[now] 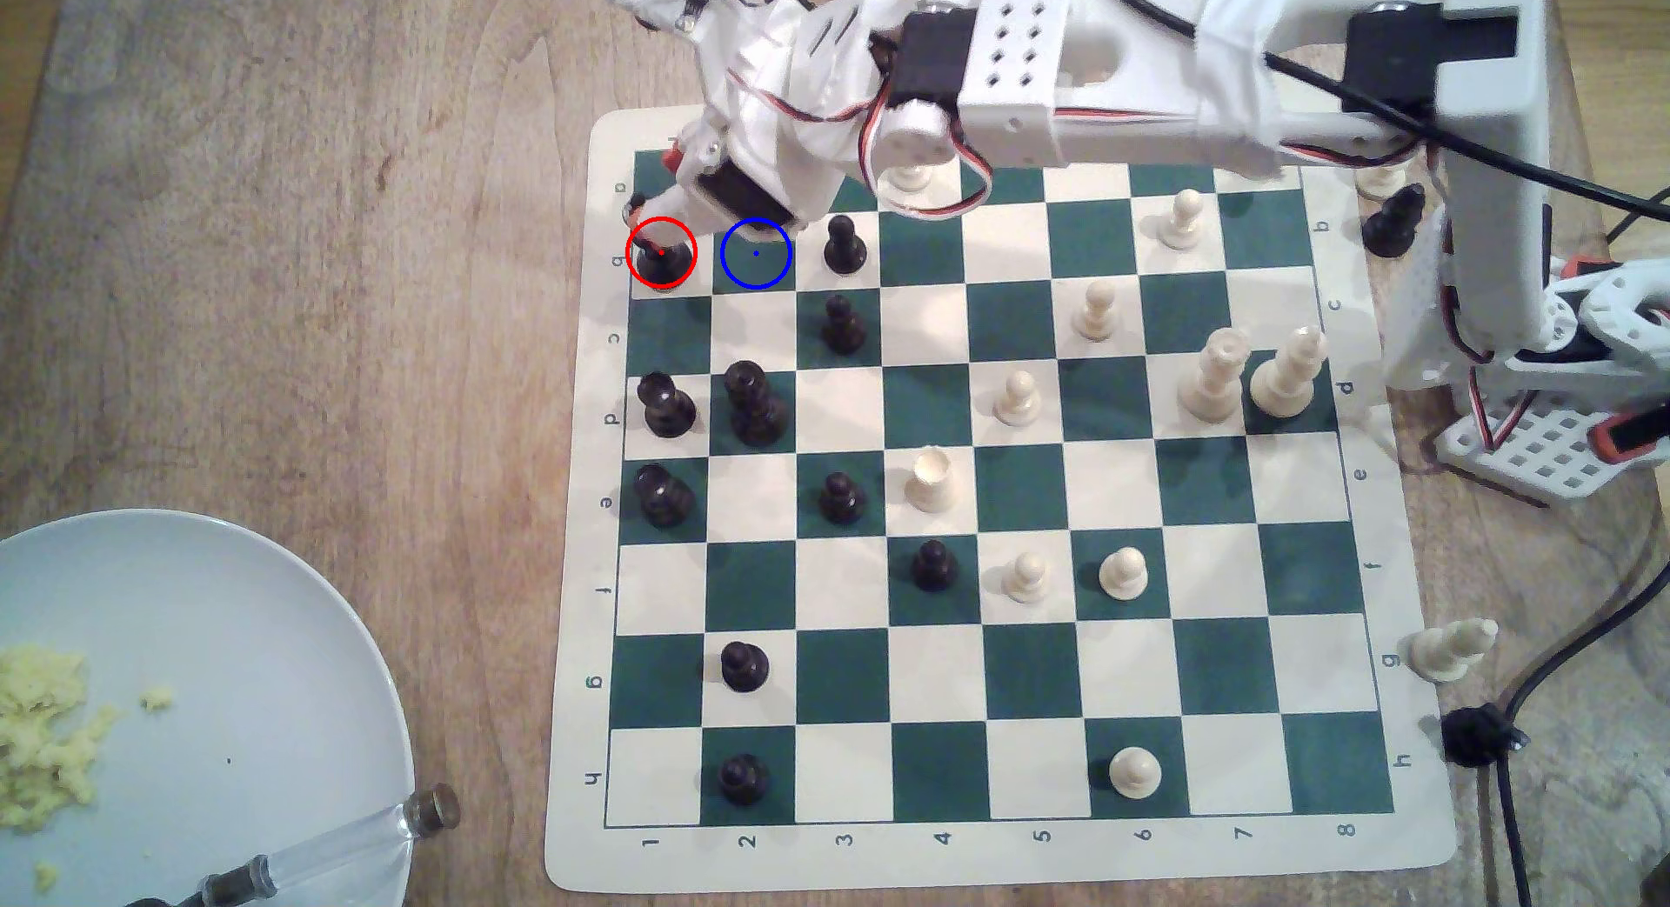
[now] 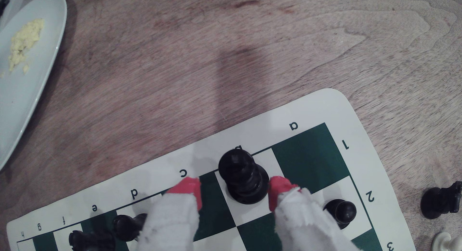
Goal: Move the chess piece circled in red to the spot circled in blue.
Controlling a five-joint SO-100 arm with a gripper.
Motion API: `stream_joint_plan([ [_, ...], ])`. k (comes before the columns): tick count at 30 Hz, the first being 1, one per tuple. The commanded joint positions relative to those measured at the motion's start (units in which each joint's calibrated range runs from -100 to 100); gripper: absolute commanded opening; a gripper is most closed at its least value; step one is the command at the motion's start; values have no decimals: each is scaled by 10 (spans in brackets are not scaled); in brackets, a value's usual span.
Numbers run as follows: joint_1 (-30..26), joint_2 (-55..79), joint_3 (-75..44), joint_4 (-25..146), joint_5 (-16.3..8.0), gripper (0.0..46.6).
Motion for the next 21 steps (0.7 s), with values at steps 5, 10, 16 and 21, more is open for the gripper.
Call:
stream_joint_plan([
  [5, 4, 14, -97, -22, 3, 154],
  [10, 2, 29, -107, -22, 3, 154],
  [16, 3, 48, -115, -31, 6, 154],
  [21, 2, 57, -117, -38, 6, 150],
])
